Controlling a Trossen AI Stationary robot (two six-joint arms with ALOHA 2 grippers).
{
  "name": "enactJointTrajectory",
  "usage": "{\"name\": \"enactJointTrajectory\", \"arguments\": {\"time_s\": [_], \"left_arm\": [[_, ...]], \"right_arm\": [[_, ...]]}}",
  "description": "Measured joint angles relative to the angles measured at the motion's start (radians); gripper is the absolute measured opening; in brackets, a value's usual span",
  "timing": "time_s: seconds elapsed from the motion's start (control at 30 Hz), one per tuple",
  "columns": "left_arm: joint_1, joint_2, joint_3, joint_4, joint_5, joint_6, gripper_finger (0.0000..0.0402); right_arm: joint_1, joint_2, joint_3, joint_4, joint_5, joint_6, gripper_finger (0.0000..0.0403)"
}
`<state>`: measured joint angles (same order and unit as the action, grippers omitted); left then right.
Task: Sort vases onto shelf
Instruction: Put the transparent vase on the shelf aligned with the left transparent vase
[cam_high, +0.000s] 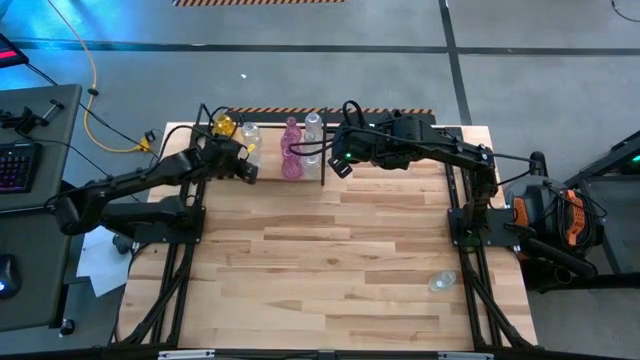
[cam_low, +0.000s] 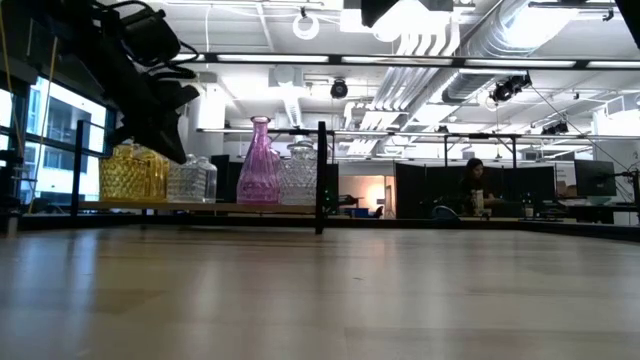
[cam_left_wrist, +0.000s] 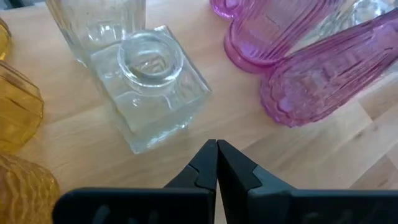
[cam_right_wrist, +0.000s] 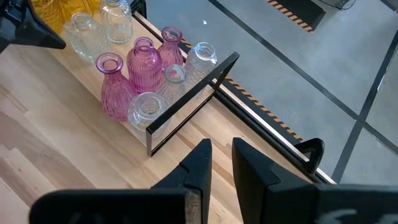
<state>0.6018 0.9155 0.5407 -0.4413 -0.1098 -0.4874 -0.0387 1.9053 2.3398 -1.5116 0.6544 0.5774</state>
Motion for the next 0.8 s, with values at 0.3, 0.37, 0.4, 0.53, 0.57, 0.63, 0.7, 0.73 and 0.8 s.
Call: {"name": "enactJointTrajectory", "arguments": {"time_s": [0.3,0.37,0.4,0.53,0.57,0.63,0.7,0.73,0.8], "left_arm": [[0.001,0.003,0.000,0.001,-0.005,-0.002,0.0000],[0.000,0.003,0.000,0.001,0.003,-0.018,0.0000],[-0.002,0.003,0.000,0.001,0.012,-0.029,0.0000],[-0.021,-0.012,0.000,0.000,0.018,-0.032,0.0000],[-0.026,-0.019,0.000,0.001,0.011,-0.032,0.0000],[-0.035,-0.039,0.002,-0.003,-0.001,-0.032,0.0000],[-0.038,-0.067,0.012,-0.012,-0.003,-0.032,0.0000],[-0.040,-0.084,0.020,-0.017,-0.003,-0.030,0.0000],[-0.043,-0.118,0.041,-0.037,0.009,-0.005,0.0000]], "right_arm": [[0.000,0.000,0.000,0.000,0.000,0.010,0.0044],[0.000,0.000,0.000,0.000,0.000,0.018,0.0044],[0.000,0.000,0.000,0.000,0.000,0.020,0.0044],[0.000,0.000,0.000,0.000,0.000,0.021,0.0044],[0.000,0.000,0.000,0.000,0.000,0.021,0.0044],[0.000,0.000,0.000,0.000,0.000,0.021,0.0044],[0.000,0.000,0.000,0.000,0.000,0.021,0.0044],[0.000,0.000,0.000,0.000,0.000,0.021,0.0044],[0.000,0.000,0.000,0.000,-0.001,0.021,0.0044]]}}
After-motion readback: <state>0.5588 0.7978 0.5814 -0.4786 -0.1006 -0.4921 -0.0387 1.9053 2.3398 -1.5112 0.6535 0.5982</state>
